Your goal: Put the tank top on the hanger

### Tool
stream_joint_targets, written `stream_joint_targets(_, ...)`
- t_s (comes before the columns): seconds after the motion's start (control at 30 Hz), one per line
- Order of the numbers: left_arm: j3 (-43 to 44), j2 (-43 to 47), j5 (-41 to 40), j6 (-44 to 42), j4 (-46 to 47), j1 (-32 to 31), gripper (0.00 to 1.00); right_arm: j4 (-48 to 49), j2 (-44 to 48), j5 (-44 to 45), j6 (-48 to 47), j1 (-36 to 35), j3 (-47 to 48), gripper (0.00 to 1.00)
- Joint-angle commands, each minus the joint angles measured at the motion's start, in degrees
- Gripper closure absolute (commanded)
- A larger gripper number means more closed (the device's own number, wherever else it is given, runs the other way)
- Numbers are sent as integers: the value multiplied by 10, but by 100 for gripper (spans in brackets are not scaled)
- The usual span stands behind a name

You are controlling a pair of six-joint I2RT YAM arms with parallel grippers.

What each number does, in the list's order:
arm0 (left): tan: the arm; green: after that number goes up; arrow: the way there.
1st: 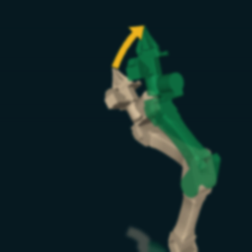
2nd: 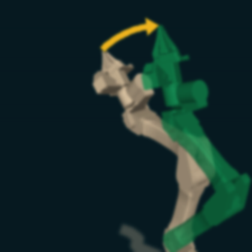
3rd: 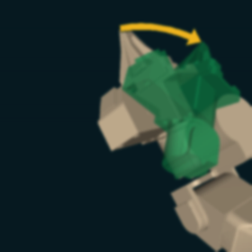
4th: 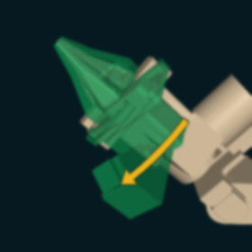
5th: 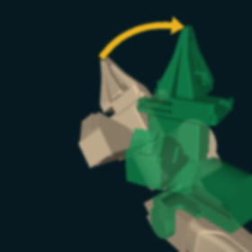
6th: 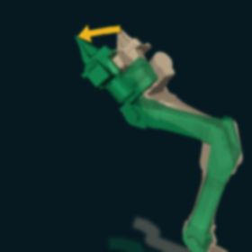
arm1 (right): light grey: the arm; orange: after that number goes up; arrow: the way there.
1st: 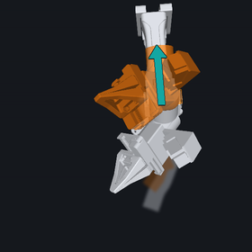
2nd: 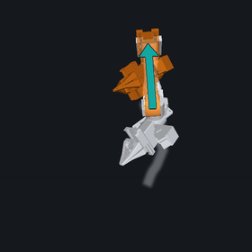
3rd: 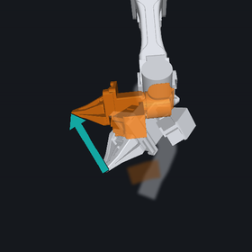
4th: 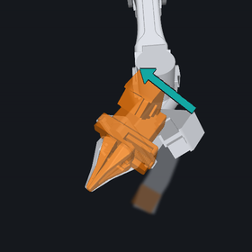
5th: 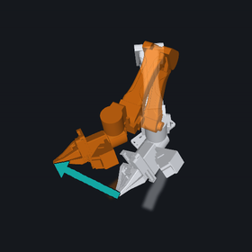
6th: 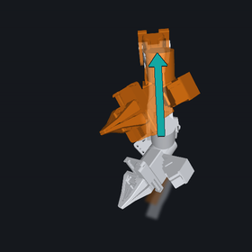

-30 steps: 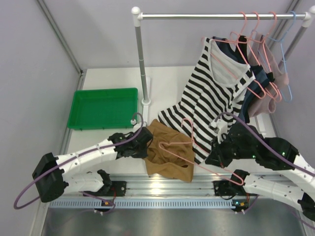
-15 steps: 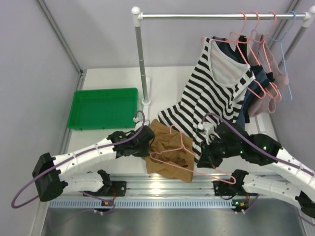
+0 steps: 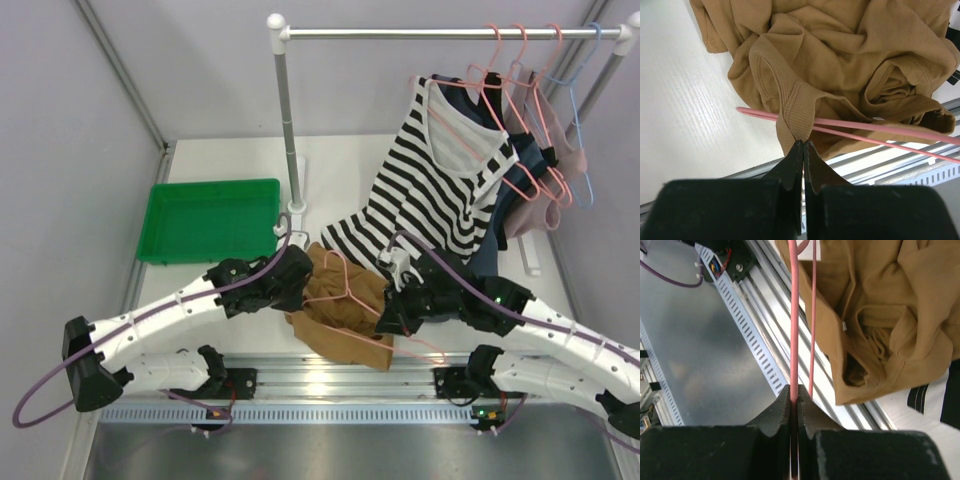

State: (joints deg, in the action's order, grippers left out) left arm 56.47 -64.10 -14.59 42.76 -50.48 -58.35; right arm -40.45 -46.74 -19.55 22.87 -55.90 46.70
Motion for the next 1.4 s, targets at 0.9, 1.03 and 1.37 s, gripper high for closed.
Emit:
stream_joint_targets(0.9, -42, 52, -100, -2, 41, -26, 75, 465, -201, 59, -34, -67, -107, 100)
stream_joint_targets(1.03, -59, 86, -84, -6, 89, -26, 59, 465, -205, 65, -36, -69, -105, 100)
stream_joint_targets(1.37, -141, 194, -42, -50, 268, -26, 52, 467, -218, 65, -34, -74, -104, 100)
